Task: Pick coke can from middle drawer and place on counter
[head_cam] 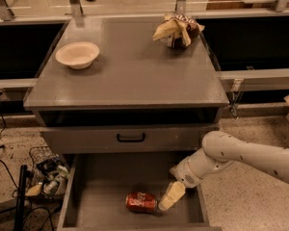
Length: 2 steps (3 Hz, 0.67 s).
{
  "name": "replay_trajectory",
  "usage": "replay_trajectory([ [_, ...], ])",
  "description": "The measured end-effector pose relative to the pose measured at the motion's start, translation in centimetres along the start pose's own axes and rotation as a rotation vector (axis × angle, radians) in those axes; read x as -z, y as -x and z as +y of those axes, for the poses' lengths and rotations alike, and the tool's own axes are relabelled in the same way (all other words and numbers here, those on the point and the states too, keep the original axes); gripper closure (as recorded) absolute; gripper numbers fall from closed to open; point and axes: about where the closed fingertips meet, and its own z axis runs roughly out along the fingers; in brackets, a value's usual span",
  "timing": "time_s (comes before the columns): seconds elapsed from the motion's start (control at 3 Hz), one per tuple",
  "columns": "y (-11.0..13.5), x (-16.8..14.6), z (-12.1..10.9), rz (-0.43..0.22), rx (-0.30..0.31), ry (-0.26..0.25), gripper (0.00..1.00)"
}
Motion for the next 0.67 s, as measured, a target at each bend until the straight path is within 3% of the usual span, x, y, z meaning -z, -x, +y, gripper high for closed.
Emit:
replay_trajectory([
  [0.67, -0.1, -2.4, -0.3, 0.019, 0.004, -0.050, 0.00],
])
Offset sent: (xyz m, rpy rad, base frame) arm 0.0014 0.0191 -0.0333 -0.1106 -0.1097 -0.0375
